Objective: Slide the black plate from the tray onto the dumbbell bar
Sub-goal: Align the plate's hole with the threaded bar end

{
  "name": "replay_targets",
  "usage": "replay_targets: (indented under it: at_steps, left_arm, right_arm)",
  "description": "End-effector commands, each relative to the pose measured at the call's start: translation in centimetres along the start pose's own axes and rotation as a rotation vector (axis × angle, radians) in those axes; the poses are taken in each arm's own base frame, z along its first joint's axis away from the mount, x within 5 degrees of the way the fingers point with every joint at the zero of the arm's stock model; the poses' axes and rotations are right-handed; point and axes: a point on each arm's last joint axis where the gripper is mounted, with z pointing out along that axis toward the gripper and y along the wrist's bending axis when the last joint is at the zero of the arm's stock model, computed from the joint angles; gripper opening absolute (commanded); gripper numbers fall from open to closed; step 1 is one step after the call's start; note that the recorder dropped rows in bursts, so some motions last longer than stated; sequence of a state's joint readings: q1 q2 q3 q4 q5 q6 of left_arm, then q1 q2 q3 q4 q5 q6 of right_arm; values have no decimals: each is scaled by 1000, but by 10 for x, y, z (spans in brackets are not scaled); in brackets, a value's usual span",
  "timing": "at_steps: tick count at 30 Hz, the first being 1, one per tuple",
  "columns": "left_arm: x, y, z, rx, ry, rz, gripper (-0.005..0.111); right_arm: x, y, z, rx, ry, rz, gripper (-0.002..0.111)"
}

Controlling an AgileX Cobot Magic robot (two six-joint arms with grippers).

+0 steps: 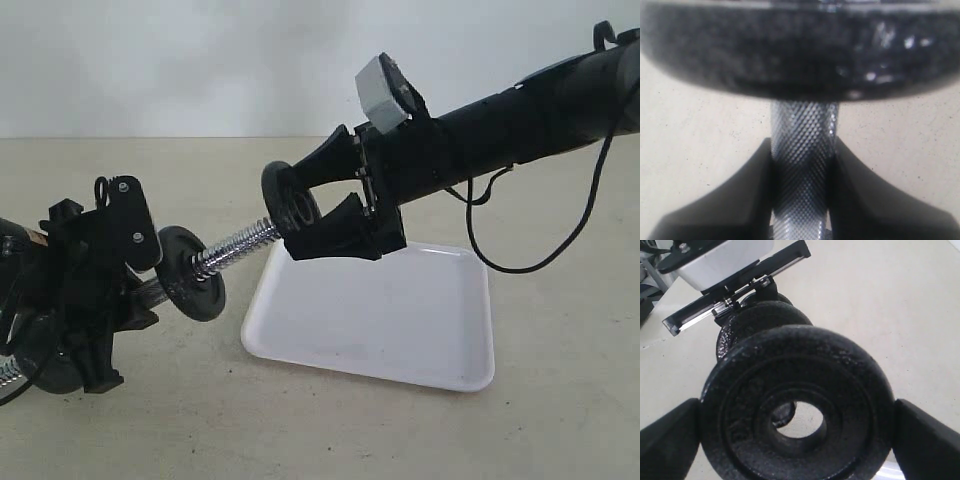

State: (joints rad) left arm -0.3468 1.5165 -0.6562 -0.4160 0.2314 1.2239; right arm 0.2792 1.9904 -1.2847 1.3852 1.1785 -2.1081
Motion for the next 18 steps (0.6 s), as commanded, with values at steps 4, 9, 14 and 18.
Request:
replay_targets:
  at_steps: [4,9,14,18]
  left_arm:
    - [-21,28,-21,-239,-134,-14,4]
    - [-21,28,-21,-239,-134,-14,4]
    - [-21,28,-21,-239,-134,-14,4]
    - [-21,28,-21,-240,-132,-1,4]
  right_arm:
    - [-16,3,-4,0,-75,-6,0]
    - [-16,3,-4,1,-76,-7,0]
    - [-17,2,-4,2,-78,-6,0]
    - [-18,2,-4,8,-88,-12,0]
